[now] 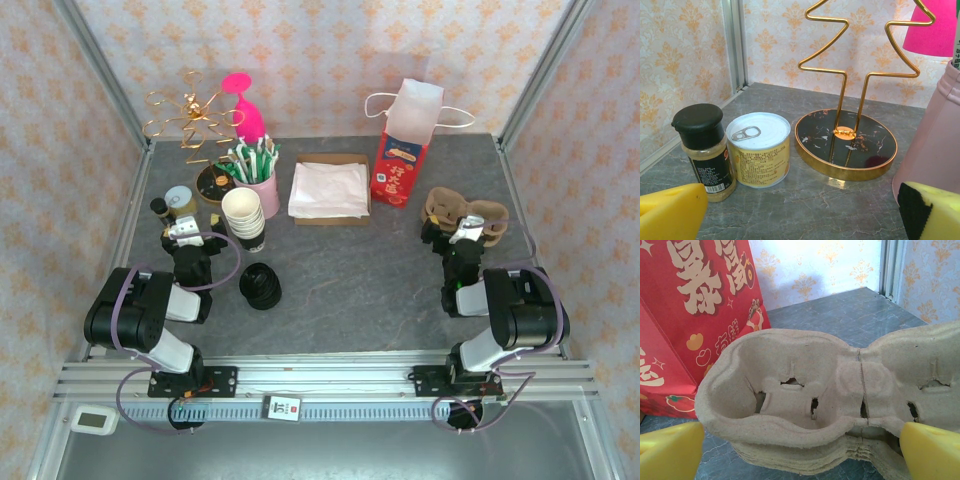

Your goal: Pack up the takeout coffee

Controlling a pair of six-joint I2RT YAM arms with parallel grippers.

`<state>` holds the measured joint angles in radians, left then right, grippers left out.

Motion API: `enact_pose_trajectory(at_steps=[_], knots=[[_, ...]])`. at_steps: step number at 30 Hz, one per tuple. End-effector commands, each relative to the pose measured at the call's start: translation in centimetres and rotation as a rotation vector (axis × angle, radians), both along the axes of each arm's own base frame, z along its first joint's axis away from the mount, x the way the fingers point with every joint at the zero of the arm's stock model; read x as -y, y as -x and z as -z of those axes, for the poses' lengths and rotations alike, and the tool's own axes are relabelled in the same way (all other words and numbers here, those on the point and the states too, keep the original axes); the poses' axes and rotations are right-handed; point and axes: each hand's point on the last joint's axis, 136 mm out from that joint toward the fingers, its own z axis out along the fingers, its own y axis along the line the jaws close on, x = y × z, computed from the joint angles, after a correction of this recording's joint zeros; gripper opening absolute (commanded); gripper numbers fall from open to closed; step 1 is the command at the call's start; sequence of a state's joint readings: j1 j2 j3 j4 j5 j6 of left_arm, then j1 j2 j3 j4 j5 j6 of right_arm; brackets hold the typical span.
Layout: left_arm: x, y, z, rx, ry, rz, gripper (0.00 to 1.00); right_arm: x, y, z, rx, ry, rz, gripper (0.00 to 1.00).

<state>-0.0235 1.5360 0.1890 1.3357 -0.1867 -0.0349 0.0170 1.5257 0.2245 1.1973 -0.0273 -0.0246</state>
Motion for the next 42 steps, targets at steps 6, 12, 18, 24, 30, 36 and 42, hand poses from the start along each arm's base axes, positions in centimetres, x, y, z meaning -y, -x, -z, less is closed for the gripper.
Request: enact_pose_trajectory(at_steps=[6, 12, 18, 24, 30, 36, 42], knots=[[0.0, -0.1, -1.1, 0.039, 0.006, 0.011, 1.0, -0.5, -0.5, -1.4, 0.042, 0.013, -0.024, 0.99], [-0.8, 1.5, -3.0, 0.071, 0.031, -0.041, 1.0, -0.4, -0.4, -3.4, 0.044, 0.009, -0.021, 0.99], [-1.4, 3.2, -4.7, 0.09, 0.105, -0.081, 1.0, 0.4, 0.9, -8.3, 0.118, -0.09, 0.039, 0.99], [-1.8, 4.4, -7.5, 0.17, 0.369, -0.127, 1.0, 2.1, 3.0, -9.0, 0.058, -0.522, 0.243, 1.0], [-0.7, 4.9, -9.1, 0.185, 0.534, -0.079, 1.0, -2.4, 2.2, -9.0, -0.056, -0.619, 0.03, 1.0], [1.2, 5.6, -11.0, 0.09, 0.613, -0.004, 0.99, -6.9, 2.2, -9.5, -0.204, -0.56, -0.07, 1.0], [4.1, 5.6, -11.7, -0.097, 0.69, 0.105, 0.88, -13.2, 2.9, -9.1, -0.35, -0.523, -0.218, 1.0]])
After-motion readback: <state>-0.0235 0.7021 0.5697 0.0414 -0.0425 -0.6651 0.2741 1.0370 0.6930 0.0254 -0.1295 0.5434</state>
